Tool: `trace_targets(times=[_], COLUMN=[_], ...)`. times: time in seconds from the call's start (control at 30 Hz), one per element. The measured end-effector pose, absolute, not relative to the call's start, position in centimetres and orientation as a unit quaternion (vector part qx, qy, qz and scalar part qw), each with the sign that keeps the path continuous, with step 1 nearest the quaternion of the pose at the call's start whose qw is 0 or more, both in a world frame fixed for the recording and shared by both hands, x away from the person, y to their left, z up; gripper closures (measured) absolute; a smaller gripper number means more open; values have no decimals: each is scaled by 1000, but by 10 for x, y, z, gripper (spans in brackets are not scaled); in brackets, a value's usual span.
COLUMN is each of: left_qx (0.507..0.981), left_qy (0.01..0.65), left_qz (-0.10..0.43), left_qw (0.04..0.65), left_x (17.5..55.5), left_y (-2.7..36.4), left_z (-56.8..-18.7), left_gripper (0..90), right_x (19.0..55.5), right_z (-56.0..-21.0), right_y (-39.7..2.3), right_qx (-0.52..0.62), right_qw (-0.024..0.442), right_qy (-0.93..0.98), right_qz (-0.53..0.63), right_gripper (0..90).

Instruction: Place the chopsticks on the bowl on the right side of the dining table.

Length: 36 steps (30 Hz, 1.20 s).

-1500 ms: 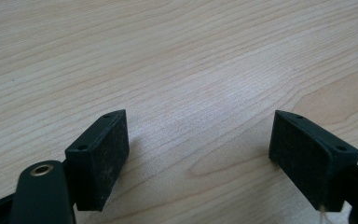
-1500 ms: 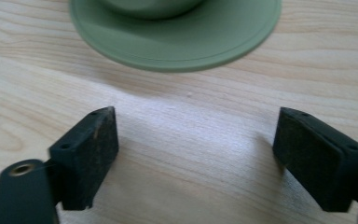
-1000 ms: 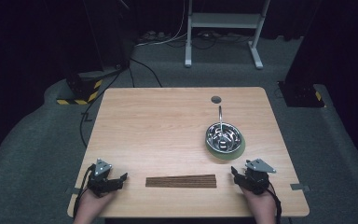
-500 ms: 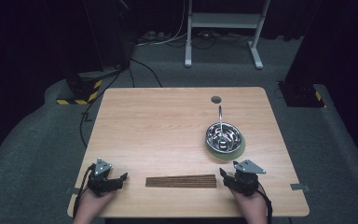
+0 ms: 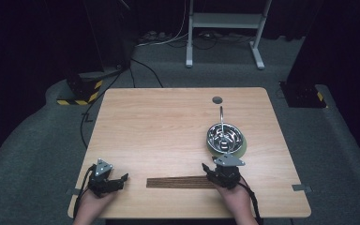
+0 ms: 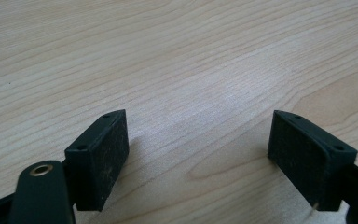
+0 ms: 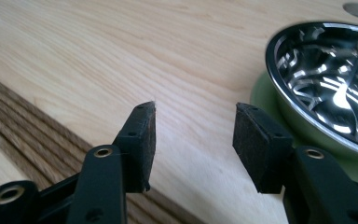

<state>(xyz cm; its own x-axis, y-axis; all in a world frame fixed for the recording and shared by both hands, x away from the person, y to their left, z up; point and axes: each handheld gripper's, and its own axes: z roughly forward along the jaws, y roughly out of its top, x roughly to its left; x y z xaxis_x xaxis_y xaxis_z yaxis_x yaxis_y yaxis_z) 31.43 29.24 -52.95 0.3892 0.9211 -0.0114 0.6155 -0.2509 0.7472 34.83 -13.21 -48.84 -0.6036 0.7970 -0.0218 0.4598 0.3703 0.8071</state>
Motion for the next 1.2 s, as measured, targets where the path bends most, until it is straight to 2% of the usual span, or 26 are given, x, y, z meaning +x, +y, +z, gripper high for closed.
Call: trace_targets(times=[0.3, 0.67, 1.2], left_qx=[758, 758, 758], left_qy=[507, 507, 507], left_qz=[223, 223, 223], left_qw=[344, 344, 344], left_x=[314, 314, 314], left_y=[292, 292, 292], left_z=[-530, -530, -530], left_gripper=[205, 208, 208], right_x=[344, 338, 339], right_z=[-502, -513, -516], right_y=[-135, -138, -137], right_qx=[393, 391, 387], right_qw=[195, 168, 158], right_qy=[809, 820, 826], right_qz=[392, 382, 378], right_gripper=[504, 619, 679])
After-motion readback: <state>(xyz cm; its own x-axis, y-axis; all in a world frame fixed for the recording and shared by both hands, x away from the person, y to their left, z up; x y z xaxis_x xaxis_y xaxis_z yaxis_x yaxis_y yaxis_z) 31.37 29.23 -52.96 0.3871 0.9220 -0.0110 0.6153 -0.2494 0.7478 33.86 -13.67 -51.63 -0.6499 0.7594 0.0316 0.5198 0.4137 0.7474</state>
